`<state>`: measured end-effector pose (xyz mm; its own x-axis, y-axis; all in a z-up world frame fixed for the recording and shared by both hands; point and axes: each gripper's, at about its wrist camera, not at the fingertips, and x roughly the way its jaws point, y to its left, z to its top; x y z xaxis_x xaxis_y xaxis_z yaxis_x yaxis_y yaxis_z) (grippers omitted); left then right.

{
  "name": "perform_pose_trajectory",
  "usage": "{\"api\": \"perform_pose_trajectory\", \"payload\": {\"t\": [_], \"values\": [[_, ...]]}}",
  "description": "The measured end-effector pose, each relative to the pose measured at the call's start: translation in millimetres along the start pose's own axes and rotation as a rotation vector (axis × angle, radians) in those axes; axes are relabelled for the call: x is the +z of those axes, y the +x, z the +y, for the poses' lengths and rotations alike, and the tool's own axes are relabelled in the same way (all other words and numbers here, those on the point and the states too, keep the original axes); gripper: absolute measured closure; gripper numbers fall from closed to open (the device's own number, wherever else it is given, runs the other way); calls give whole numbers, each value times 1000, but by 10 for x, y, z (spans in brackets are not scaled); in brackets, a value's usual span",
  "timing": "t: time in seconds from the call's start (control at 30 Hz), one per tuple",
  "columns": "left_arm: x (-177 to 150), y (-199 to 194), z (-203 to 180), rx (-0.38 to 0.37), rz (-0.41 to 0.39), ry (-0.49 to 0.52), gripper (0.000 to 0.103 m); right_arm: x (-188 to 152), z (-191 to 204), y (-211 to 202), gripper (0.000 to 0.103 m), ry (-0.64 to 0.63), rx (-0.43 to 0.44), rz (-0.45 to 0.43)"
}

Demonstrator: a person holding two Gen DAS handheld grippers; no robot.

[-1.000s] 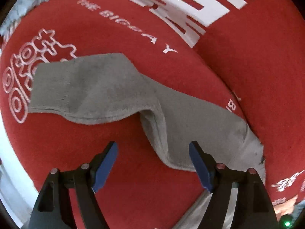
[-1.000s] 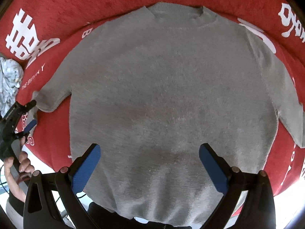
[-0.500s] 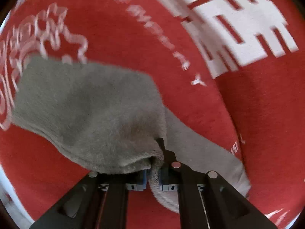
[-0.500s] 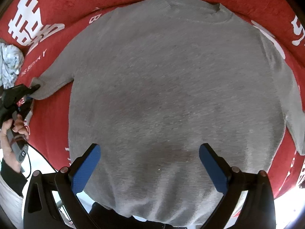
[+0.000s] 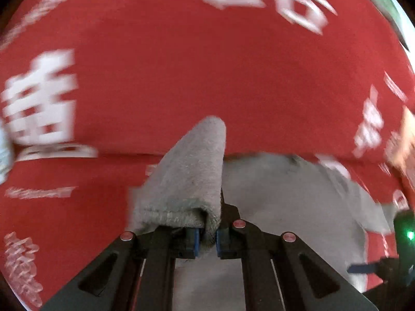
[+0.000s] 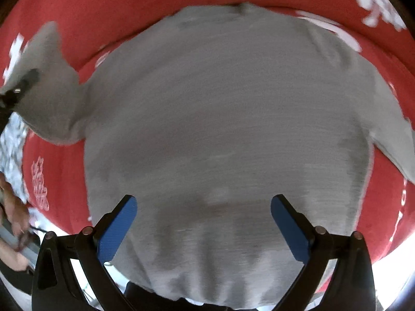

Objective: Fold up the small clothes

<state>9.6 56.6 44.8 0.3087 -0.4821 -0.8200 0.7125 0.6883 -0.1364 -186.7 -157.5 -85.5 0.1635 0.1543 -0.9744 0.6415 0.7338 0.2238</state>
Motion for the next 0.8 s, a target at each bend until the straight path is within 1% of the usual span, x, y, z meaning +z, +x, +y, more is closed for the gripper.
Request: {"api": "perform_pose_trajectory", "payload": {"t": [0.03, 0.1, 0.2, 0.27, 0.3, 0.33, 0.37, 0.4, 0.43, 0.47, 0.53, 0.57, 0.63, 0.67, 0.7, 0.73, 0.77, 0.8], "values": [[-6, 131, -144, -23, 29, 20, 94, 6, -104, -17, 0, 23, -5, -8], [-54, 472, -452, -53, 114, 60, 94, 15, -357, -40, 0, 75, -17, -20], [-206, 827, -749, -18, 236, 123, 94, -18, -665, -14, 0, 135, -38, -16], [-318, 936, -829, 5, 284, 148, 94, -43, -804, 29, 0, 159, -49, -2], [-377, 937, -840, 8, 297, 152, 82, -50, -853, 48, 0, 167, -53, 4], [-397, 934, -829, -7, 314, 151, 47, -48, -876, 58, 0, 169, -55, 6], [-405, 900, -811, -24, 325, 139, 28, -37, -872, 58, 0, 165, -58, 4], [-405, 823, -780, -17, 307, 124, 4, -19, -860, 51, 0, 157, -60, -1], [-393, 721, -746, 4, 275, 118, 2, 12, -823, 31, 0, 140, -62, -13], [-370, 601, -698, 14, 250, 117, 2, 54, -763, -2, 0, 116, -63, -30], [-342, 436, -575, 27, 243, 96, 2, 173, -541, -86, 0, 32, -60, -81], [-308, 355, -432, 49, 236, 68, 2, 242, -403, -125, 0, -23, -58, -110], [-303, 244, -192, 97, 229, 28, 2, 385, -43, -173, 0, -169, -59, -158], [-314, 212, -19, 131, 229, 0, 2, 452, 219, -168, 0, -266, -71, -180], [-330, 195, 108, 154, 230, -23, 2, 524, 351, -164, 0, -333, -82, -197], [-329, 195, 277, 196, 237, -53, 2, 580, 551, -137, 0, -410, -99, -214], [-345, 187, 404, 233, 250, -73, 2, 611, 823, -52, 0, -513, -135, -233], [-354, 221, 505, 262, 265, -90, 2, 608, 971, 16, 0, -587, -176, -246]]}}
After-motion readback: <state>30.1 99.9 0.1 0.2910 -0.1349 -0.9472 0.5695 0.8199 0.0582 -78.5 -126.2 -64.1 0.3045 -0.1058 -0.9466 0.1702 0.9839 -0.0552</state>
